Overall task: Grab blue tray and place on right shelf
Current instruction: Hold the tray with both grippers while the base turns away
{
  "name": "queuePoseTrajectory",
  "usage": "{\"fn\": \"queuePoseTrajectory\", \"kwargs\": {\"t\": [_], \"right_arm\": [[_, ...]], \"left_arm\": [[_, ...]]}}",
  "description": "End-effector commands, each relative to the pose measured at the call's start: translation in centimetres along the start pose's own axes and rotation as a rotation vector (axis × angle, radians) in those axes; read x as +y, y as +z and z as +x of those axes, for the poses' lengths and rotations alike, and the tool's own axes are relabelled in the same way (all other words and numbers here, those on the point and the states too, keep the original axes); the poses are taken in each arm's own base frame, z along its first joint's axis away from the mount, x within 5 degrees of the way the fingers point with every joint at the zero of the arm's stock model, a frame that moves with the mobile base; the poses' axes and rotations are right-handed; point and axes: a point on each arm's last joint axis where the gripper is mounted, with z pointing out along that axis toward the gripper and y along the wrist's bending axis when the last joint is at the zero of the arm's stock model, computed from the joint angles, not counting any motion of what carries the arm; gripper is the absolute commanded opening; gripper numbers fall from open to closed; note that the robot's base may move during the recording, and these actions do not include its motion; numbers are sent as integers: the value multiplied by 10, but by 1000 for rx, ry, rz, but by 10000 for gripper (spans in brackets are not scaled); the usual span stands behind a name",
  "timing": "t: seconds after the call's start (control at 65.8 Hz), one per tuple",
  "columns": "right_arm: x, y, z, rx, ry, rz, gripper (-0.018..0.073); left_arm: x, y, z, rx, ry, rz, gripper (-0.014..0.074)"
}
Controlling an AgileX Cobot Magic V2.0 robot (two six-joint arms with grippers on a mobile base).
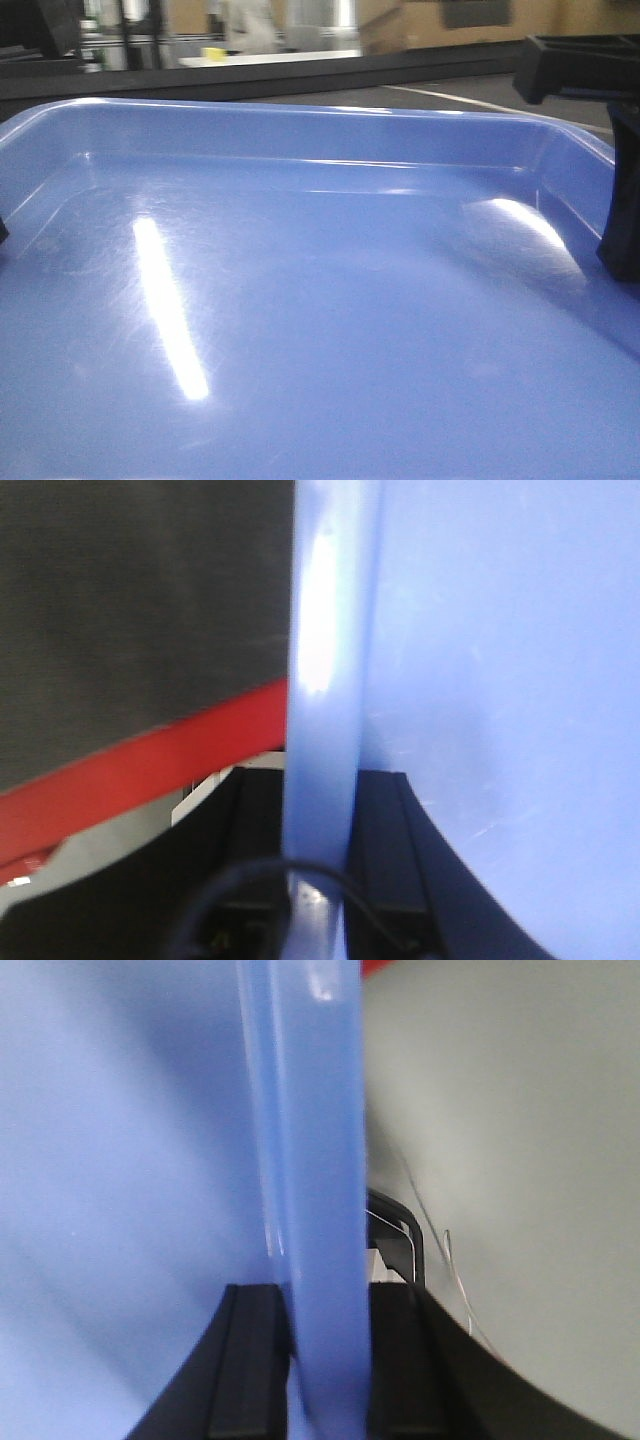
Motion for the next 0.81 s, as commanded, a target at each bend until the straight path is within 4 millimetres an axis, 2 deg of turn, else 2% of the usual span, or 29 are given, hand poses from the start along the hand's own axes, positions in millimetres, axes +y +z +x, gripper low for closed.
{"fn": "queuePoseTrajectory", "kwargs": {"t": [0.0,0.79], "right_arm": [[6,-14,-4,-65,10,-74,202],[6,-14,-4,-65,10,-73,202]], "left_arm": [[-8,-13,-2,-48,-26,88,0],[-8,-13,-2,-48,-26,88,0]]}}
